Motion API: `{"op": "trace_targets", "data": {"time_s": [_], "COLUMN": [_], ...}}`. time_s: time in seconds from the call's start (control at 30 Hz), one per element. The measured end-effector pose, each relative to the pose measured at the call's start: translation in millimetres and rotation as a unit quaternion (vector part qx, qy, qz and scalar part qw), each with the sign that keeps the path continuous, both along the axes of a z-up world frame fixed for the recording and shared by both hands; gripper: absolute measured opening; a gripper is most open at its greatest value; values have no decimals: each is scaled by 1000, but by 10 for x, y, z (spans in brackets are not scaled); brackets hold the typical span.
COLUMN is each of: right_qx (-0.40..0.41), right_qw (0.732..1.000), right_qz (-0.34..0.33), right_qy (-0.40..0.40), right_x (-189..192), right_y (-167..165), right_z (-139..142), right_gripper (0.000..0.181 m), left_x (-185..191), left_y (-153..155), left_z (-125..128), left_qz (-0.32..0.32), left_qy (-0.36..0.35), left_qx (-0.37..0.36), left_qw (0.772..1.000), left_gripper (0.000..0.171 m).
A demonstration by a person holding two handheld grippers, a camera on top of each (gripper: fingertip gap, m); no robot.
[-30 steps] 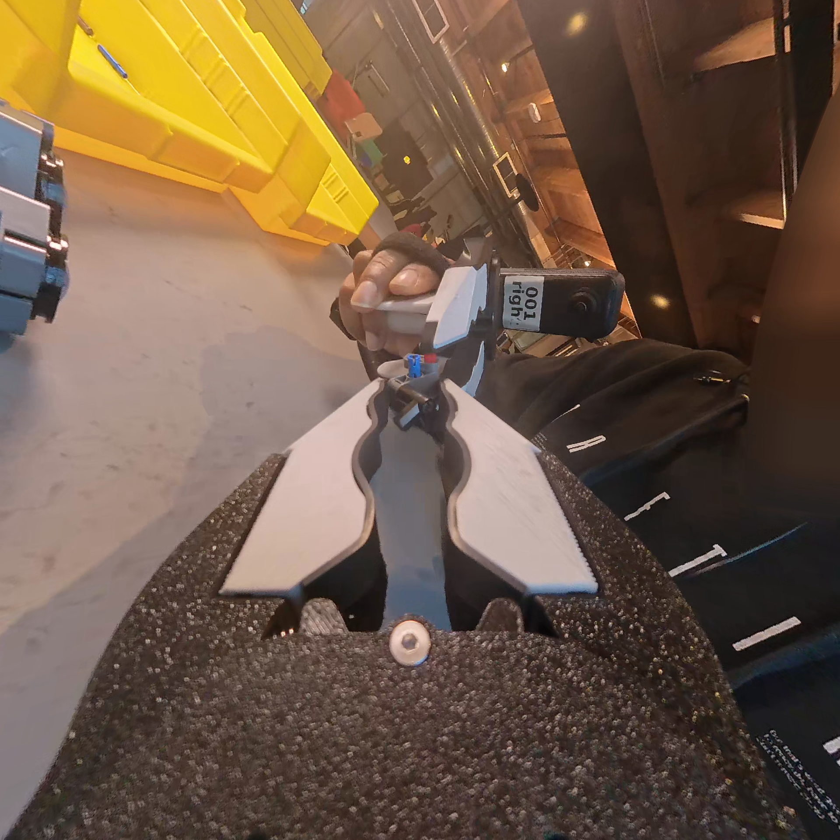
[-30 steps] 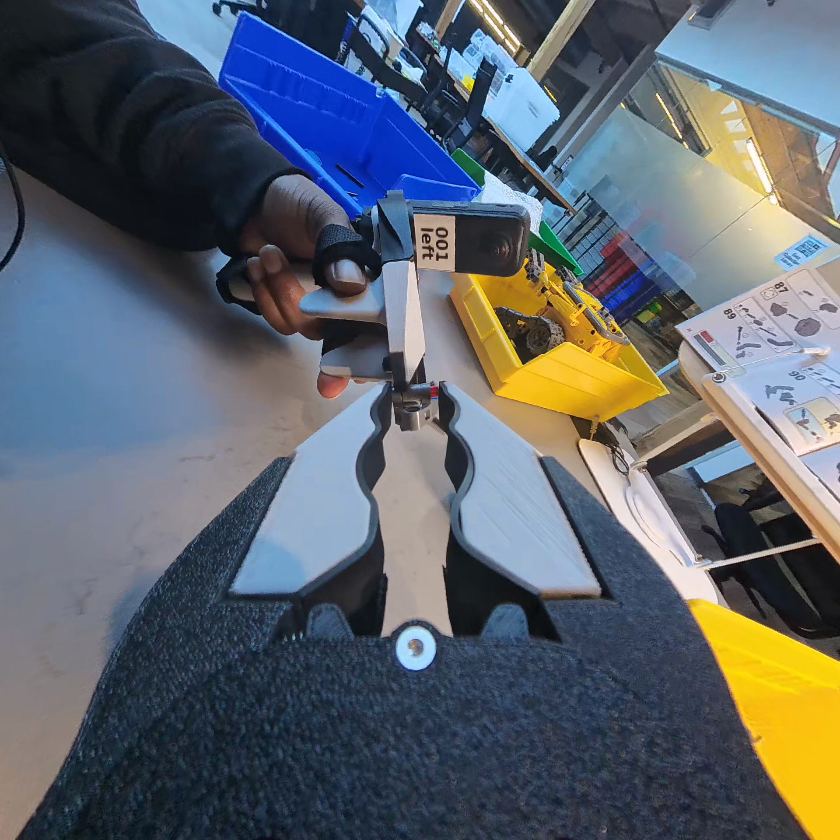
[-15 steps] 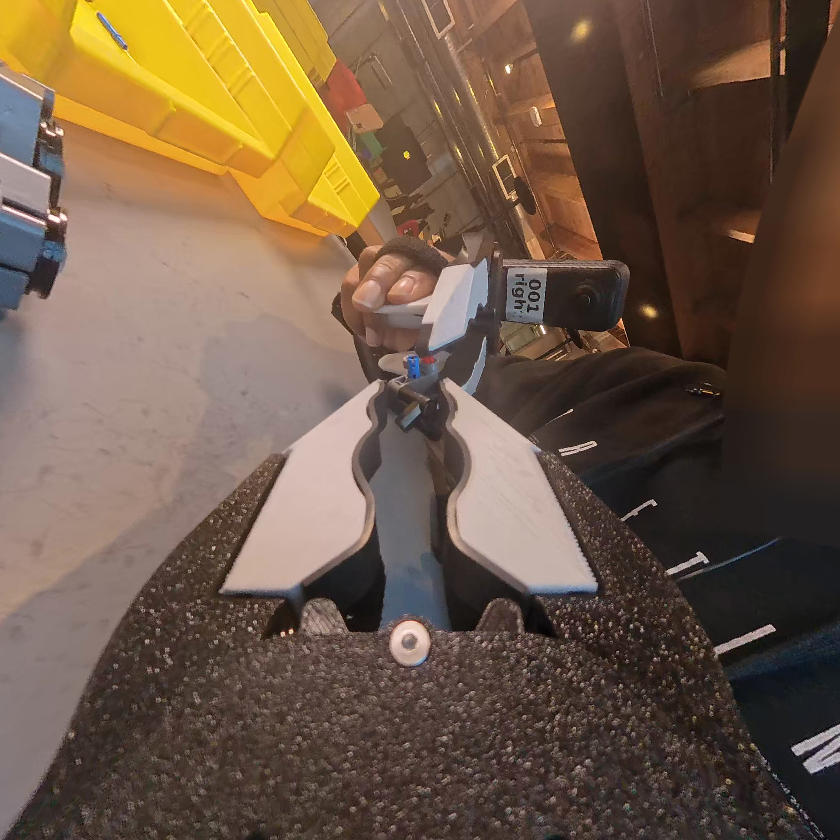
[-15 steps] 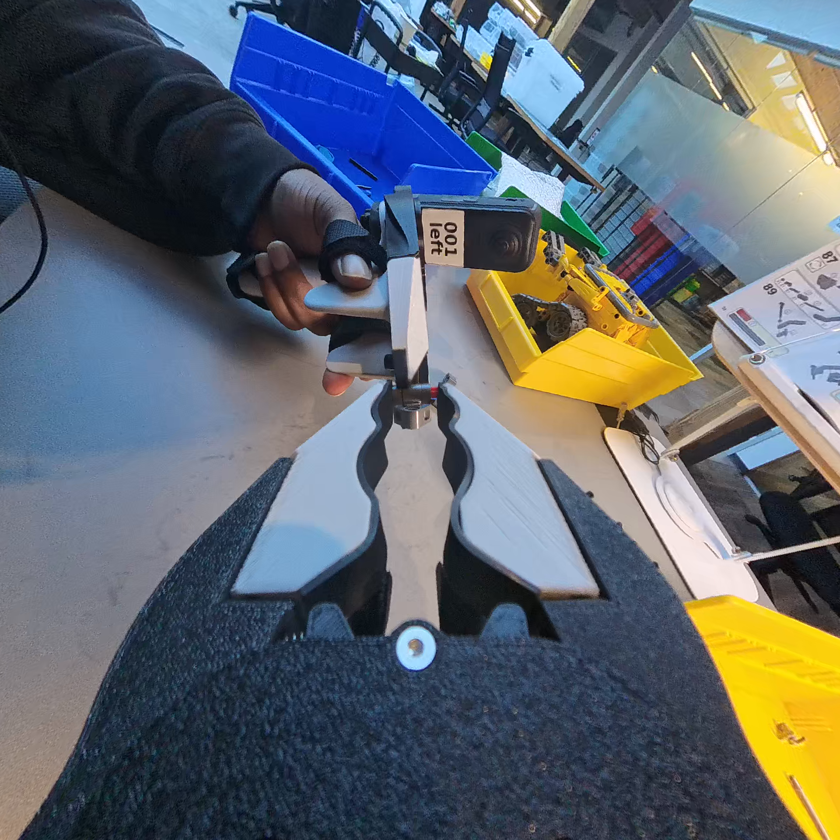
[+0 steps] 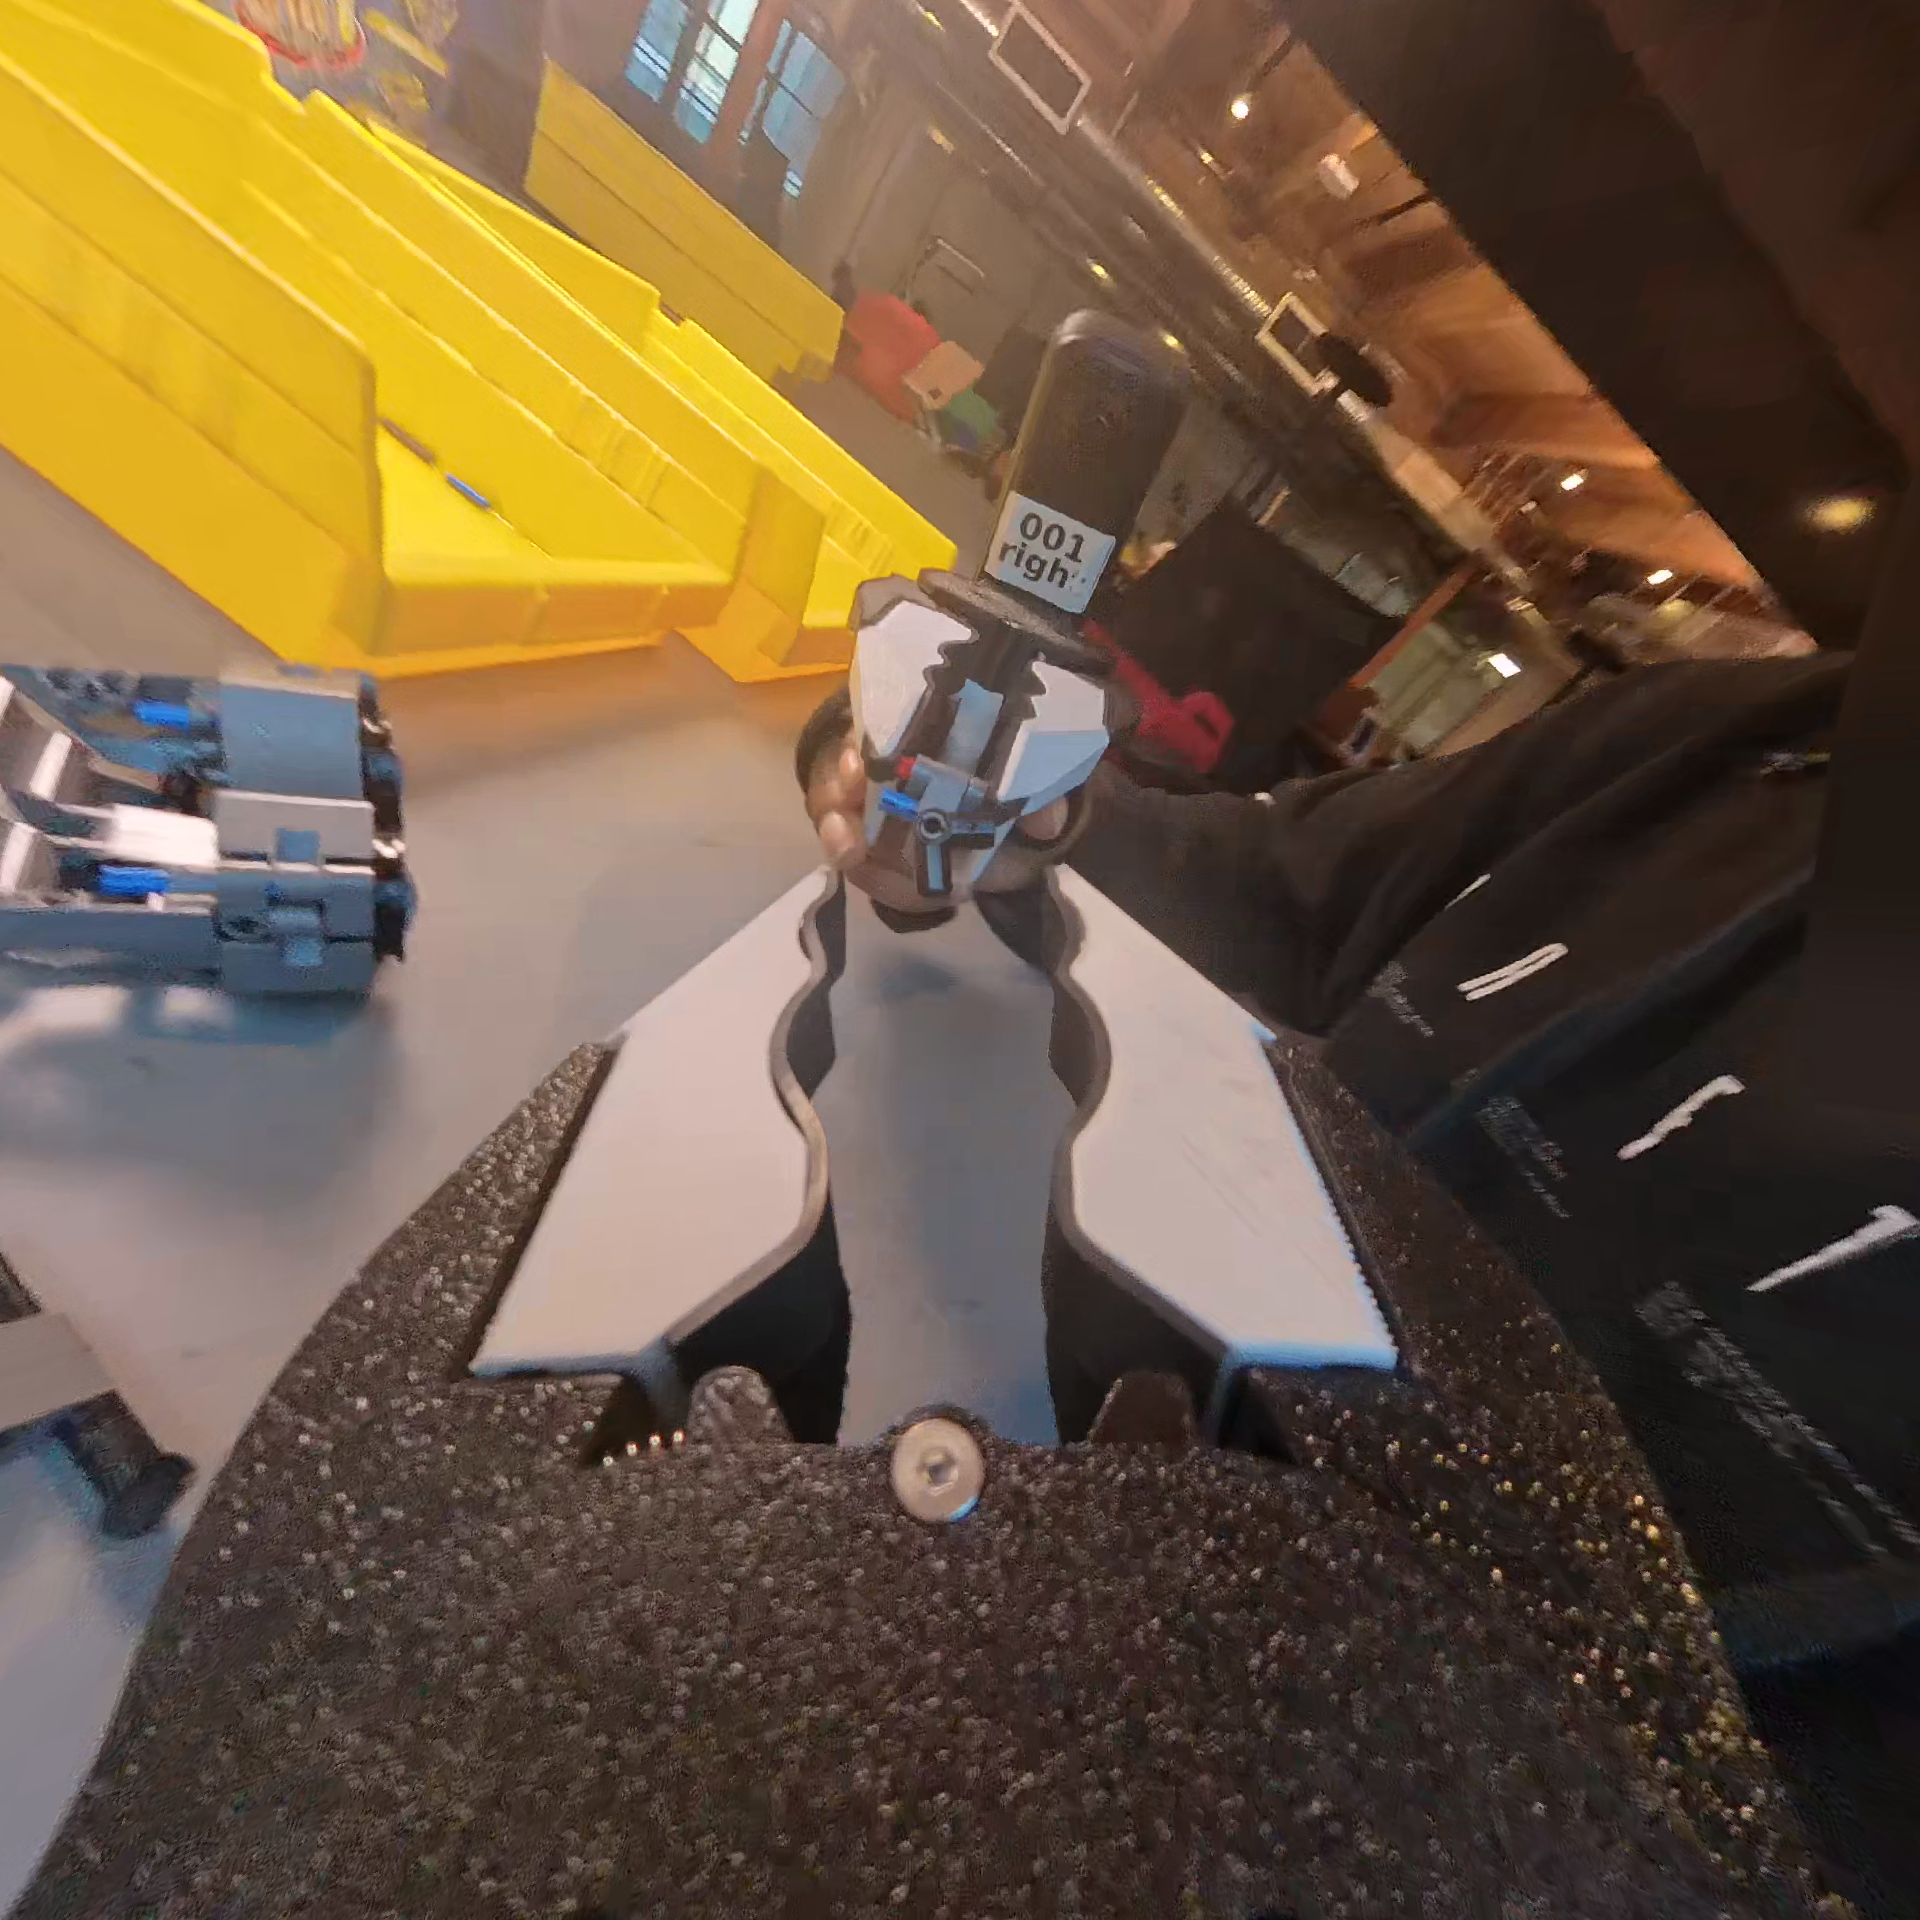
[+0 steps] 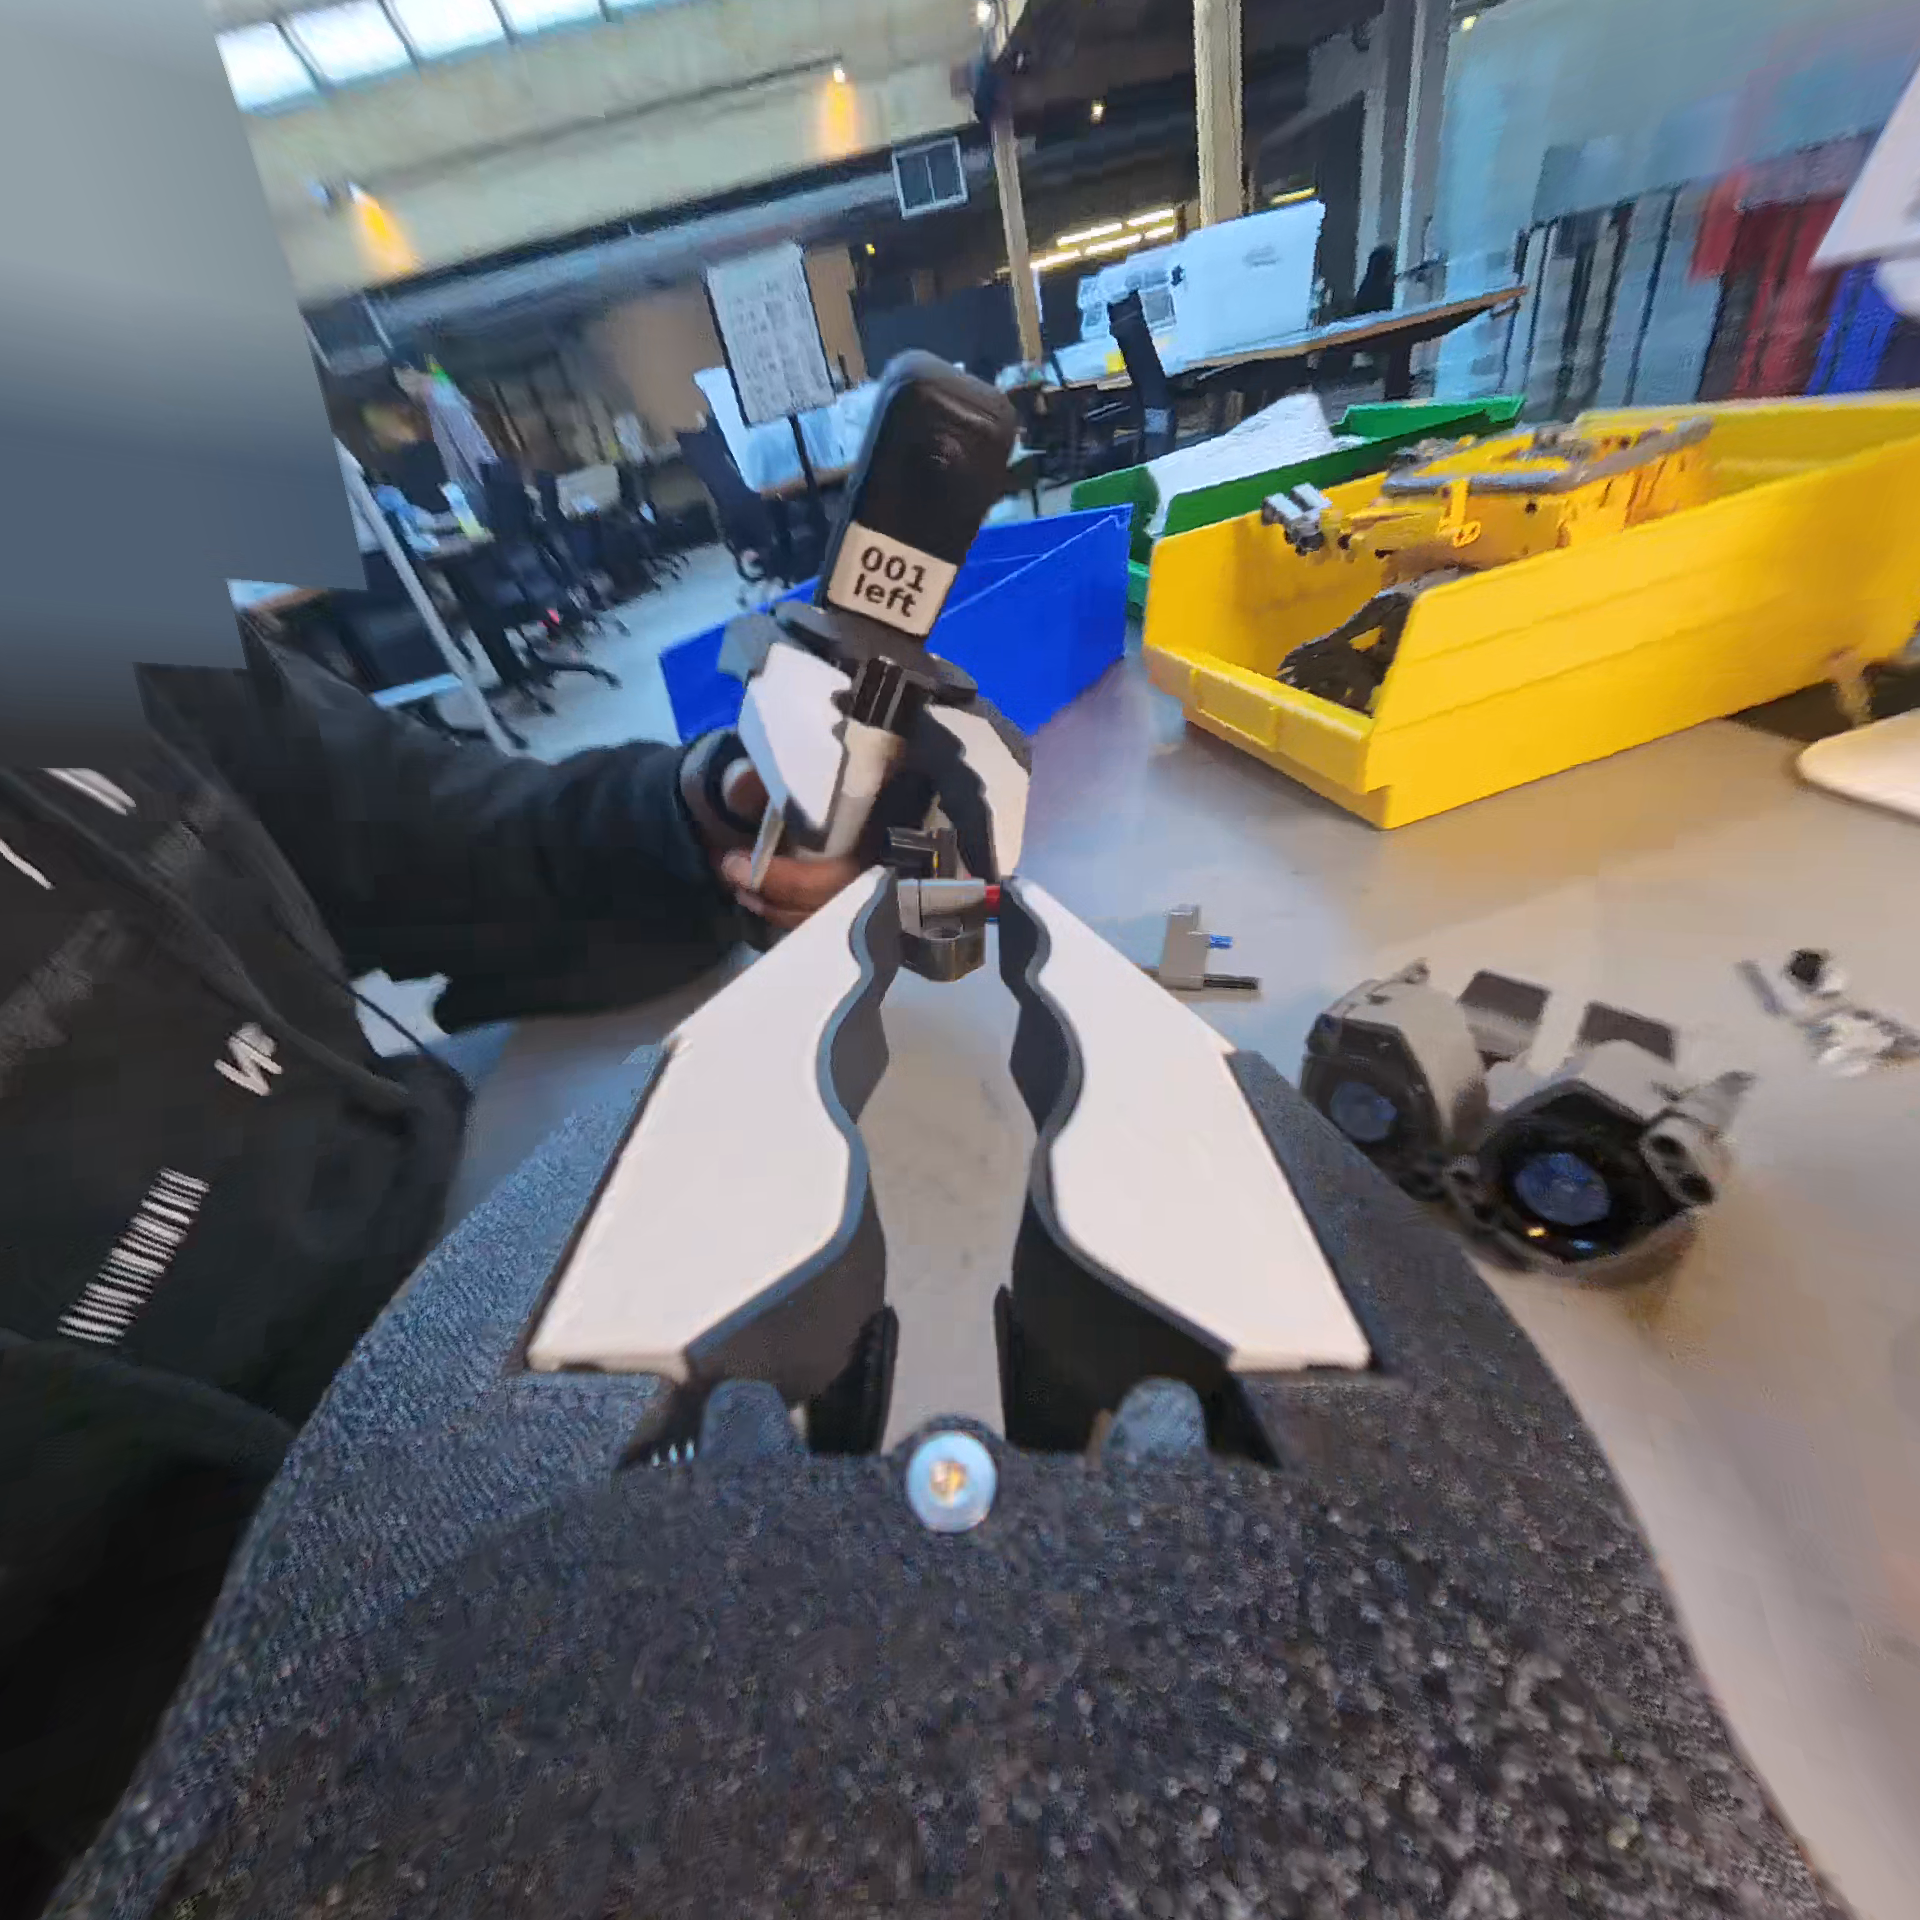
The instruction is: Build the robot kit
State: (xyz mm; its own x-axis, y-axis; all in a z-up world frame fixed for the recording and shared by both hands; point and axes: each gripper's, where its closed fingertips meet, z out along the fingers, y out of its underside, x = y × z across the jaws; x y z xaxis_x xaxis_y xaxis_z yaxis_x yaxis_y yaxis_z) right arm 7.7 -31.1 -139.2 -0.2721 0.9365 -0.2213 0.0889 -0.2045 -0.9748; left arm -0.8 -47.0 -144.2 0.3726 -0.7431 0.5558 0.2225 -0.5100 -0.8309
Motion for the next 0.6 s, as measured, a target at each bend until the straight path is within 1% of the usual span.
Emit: {"op": "trace_targets", "data": {"time_s": [0.1,0.17,0.23,0.3,0.37,0.47,0.5,0.6], "right_qx": [-121,-194,-278,-335,-371,-397,-401,-378], "right_qw": [992,980,958,939,924,912,909,919], "right_qz": [31,47,66,78,88,108,115,111], "right_qy": [1,-3,-12,-14,-23,-12,-7,-9], "right_x": [-55,-92,-118,-125,-132,-109,-96,-96], "right_y": [-43,-68,-79,-78,-86,-86,-86,-103], "right_z": [26,19,-6,-18,-34,14,38,45], "right_gripper": [16,16,16,17,18,19,24,26], "left_x": [28,55,58,51,30,17,13,15], "left_y": [47,40,32,27,20,11,13,6], "left_z": [-17,-16,-21,-18,-9,37,42,55], "left_qz": [39,49,54,50,38,26,24,22], "left_qy": [76,112,133,118,82,37,29,19], "left_qx": [73,109,127,108,77,49,42,36], "left_qw": [994,987,981,986,993,998,998,999], "left_gripper": [37,31,17,16,15,12,12,12]}}
